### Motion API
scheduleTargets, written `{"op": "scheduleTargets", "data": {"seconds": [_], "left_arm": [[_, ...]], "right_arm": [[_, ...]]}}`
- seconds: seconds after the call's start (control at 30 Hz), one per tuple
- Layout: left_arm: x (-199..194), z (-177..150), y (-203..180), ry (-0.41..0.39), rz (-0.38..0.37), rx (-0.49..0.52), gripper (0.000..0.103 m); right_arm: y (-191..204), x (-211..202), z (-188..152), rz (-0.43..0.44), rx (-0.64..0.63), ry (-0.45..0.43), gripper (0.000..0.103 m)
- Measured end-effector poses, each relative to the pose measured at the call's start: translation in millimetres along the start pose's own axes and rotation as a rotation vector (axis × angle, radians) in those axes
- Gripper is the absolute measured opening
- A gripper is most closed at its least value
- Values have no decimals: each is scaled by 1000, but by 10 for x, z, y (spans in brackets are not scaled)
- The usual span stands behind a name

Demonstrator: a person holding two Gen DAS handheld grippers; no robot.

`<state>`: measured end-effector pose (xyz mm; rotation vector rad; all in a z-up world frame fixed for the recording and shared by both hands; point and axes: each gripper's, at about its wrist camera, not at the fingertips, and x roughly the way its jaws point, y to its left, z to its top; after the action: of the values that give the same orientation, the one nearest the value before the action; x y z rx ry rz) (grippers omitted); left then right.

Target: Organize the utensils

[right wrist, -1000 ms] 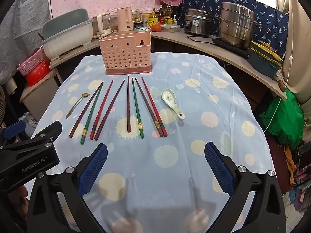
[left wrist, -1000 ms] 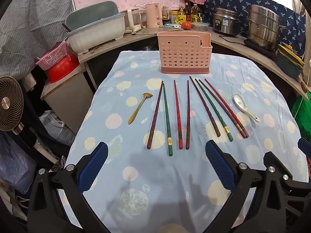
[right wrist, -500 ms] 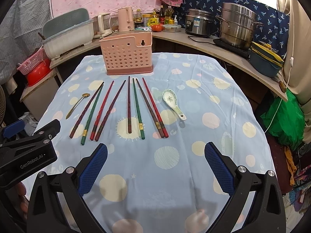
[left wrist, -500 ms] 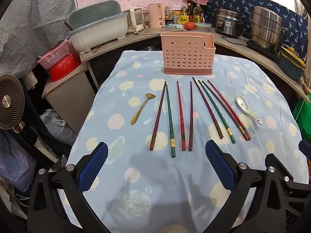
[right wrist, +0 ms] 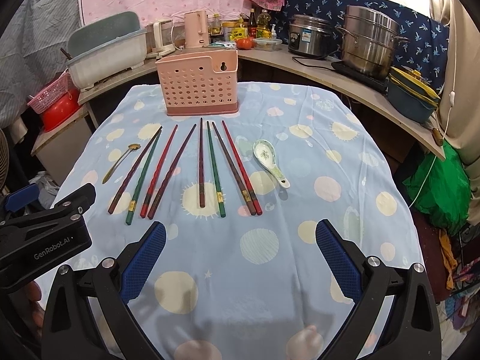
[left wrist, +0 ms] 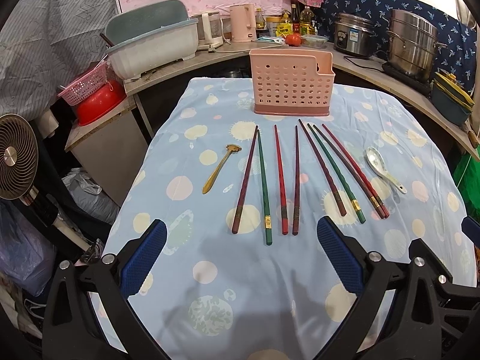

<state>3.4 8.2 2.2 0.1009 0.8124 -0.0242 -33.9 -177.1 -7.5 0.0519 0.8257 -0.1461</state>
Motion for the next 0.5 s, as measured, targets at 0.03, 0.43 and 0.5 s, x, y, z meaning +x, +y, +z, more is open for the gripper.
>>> {"op": "scheduleTargets", "data": {"seconds": [0.03, 0.43, 0.5], "left_arm": [[3, 2, 5, -1, 0, -1, 96], [21, 14, 10, 1, 5, -4, 96], [19, 14, 5, -1, 5, -3, 96]], "right_arm": [[5, -2, 0, 0, 0, -2, 97], [8, -5, -1, -3, 2, -4, 97], [5, -5, -1, -3, 2, -5, 97]]}}
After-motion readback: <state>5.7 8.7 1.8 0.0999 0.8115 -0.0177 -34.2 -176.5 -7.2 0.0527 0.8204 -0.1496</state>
